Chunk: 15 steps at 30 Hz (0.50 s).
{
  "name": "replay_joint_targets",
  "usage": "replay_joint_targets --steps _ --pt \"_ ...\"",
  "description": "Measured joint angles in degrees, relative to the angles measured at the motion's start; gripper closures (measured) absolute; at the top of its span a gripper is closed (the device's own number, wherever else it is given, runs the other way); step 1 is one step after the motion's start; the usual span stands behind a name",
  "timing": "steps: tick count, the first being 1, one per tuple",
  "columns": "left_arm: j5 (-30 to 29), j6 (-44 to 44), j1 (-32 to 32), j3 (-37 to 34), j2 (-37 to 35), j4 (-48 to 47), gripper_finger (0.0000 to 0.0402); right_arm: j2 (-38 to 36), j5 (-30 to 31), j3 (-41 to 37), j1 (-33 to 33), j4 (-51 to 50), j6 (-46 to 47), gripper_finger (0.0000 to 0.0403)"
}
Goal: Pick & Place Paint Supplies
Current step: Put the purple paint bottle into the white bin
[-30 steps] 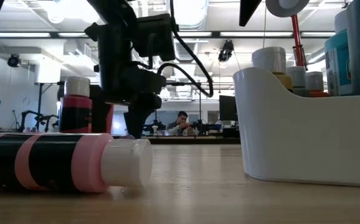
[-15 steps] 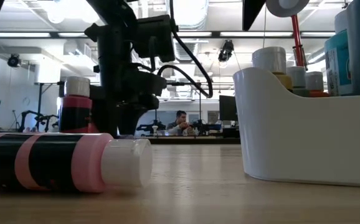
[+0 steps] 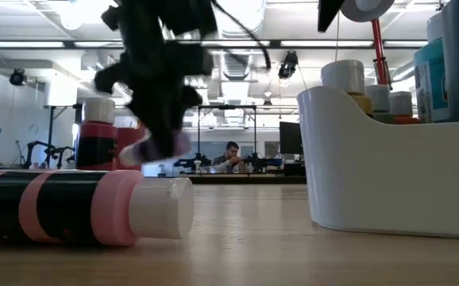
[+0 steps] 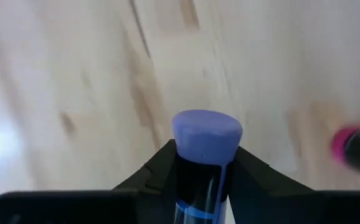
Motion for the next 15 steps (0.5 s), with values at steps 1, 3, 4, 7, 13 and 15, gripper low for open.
replay_joint_targets --steps 1,3,4,7,13,15 --pt "0.02 -0.61 0.16 -0.22 -1.51 1.19 0.0298 -0.65 0.0 0.0 0.17 0.04 0.71 0.0312" --pt "-0.07 -1.84 0.59 -0.91 -5.08 4.51 0.0298 -2.46 0.77 -0.32 0.77 0.42 2.23 0.0306" --pt "-0.1 -2.57 0.76 -1.31 -6.81 6.82 0.0298 -3.28 2.06 -0.67 1.3 0.59 3.09 0.0303" --pt "-0.19 -3.88 1.49 -3.89 -12.69 17.86 0.0298 -6.48 8.32 -2.45 3.44 2.82 5.19 0.0295" --pt "0.06 -6.54 2.87 -14.77 -24.7 52.67 0.0298 -14.33 16.92 -8.83 7.06 13.79 5.2 0.0284" --pt "0.84 -7.86 3.07 -19.19 -27.47 66.98 0.0298 -16.74 18.22 -11.16 7.93 17.87 4.22 0.0281"
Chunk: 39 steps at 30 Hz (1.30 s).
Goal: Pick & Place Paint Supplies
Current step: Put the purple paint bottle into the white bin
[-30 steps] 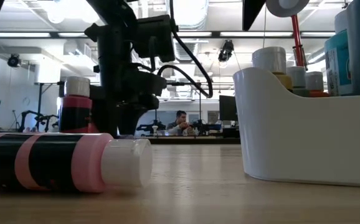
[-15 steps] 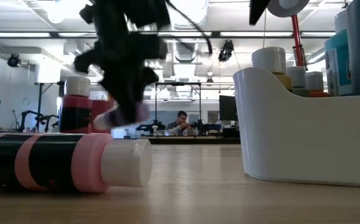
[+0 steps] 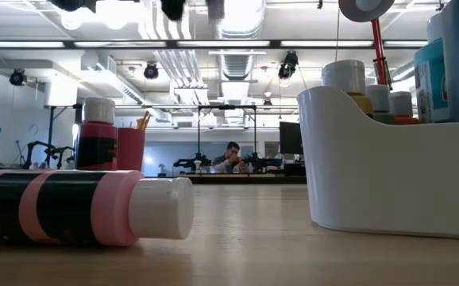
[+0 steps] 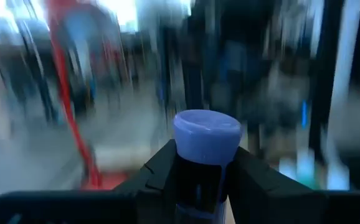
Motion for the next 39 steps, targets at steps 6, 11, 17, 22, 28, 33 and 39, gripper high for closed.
replay_joint_targets --steps 6,11,17,22,28,33,39 --pt "4.82 -4.92 0.02 -11.17 -2.42 39.61 0.0298 -6.2 0.59 -8.33 0.66 17.81 -9.98 0.0269" --pt "7.81 -9.24 0.11 -13.6 0.55 58.72 0.0298 -9.07 0.16 -14.37 0.59 35.63 -22.65 0.0254" --pt "13.59 -12.52 0.07 -8.16 4.79 61.72 0.0299 -9.32 -0.53 -19.81 0.61 59.68 -36.9 0.0232" --pt "19.23 -15.52 0.07 -0.98 8.76 61.96 0.0299 -7.99 -0.78 -23.76 0.59 76.03 -46.56 0.021" --pt "21.59 -17.49 0.04 5.91 13.5 61.89 0.0299 -7.11 -4.62 -25.18 0.59 87.3 -52.72 0.0183" --pt "24.33 -18.37 0.04 11.6 16.63 61.96 0.0299 -6.06 -8.51 -25.37 0.59 91.58 -56.84 0.0163" --pt "28.88 -20.34 -0.11 18.24 19.35 61.99 0.0299 -4.16 -9.72 -24.12 0.59 97.65 -63.61 0.0147"
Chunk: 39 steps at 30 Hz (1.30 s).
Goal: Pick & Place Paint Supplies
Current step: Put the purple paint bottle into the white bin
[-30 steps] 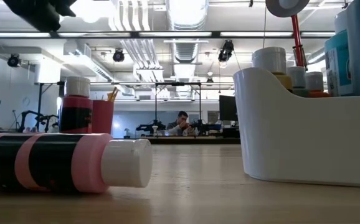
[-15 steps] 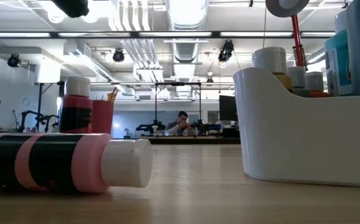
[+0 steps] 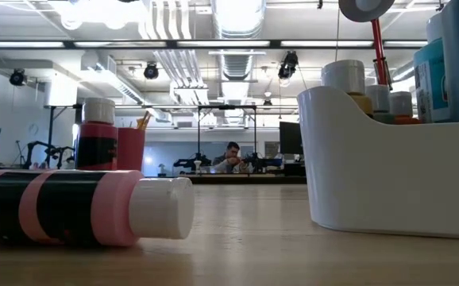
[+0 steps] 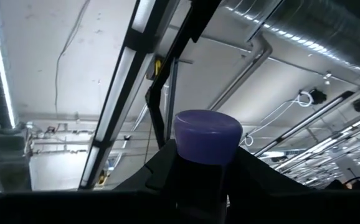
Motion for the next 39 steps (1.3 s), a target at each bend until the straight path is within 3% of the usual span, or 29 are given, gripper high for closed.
replay_joint_targets --steps 10,29,39 --pt "2.9 1.95 0.0 4.16 1.25 -3.39 0.0299 2.68 -0.01 0.42 0.0 9.46 -7.99 0.0165" --pt "3.2 5.74 -0.13 4.16 1.17 -4.3 0.0299 9.15 0.63 7.26 -1.03 10.37 -11.02 0.0182" --pt "3.8 5.67 -0.13 4.16 1.15 -4.34 0.0299 9.08 0.63 7.32 -1.26 10.77 -10.65 0.0239"
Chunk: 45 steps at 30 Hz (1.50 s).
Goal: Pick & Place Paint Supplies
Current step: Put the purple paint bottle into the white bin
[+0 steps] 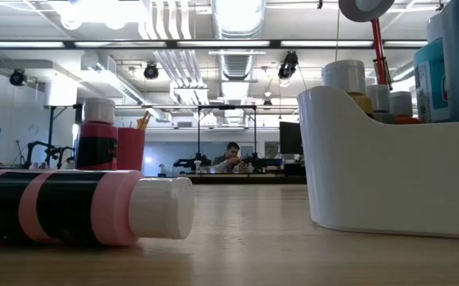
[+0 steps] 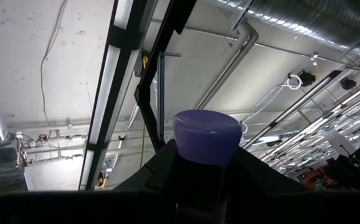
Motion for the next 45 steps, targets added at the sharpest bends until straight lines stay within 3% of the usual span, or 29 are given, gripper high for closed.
replay_joint_targets --steps 7,17,24,32,36,39,42,45 --pt "-0.13 0.09 0.0 0.0 -0.04 0.18 0.0299 0.0 -0.2 0.11 -0.87 0.24 0.31 0.0286" --pt "-0.13 -0.16 0.02 0.0 -0.07 -0.2 0.0294 -0.01 0.15 0.11 -1.13 0.5 1.43 0.0287" --pt "-0.2 -2.58 0.59 -0.02 -0.98 -3.14 0.0214 -1.26 5.75 0.11 0.38 -0.83 -0.76 0.0288" --pt "0.28 2.25 1.73 -0.07 -7.48 -24.7 0.0139 -5.15 15.9 0.11 5.24 -8.71 -2.1 0.0288" --pt "-0.27 10.09 2.44 -0.05 -13.08 -44.0 0.0116 -8.13 22.06 2.28 9.23 -21.81 4.47 0.0288" --pt "-4.76 17.24 2.99 0.1 -18.08 -60.16 0.011 -10.11 22.8 7.01 11.75 -39.62 17.99 0.0288" --pt "-14.24 24.28 3.06 0.42 -22.89 -75.79 0.011 -10.51 19.4 15.07 12.6 -63.89 38.9 0.0288" --pt "-23.42 27.04 3.06 0.42 -26.36 -86.48 0.0112 -9.63 12.31 24.26 10.82 -86.94 58.61 0.0288"
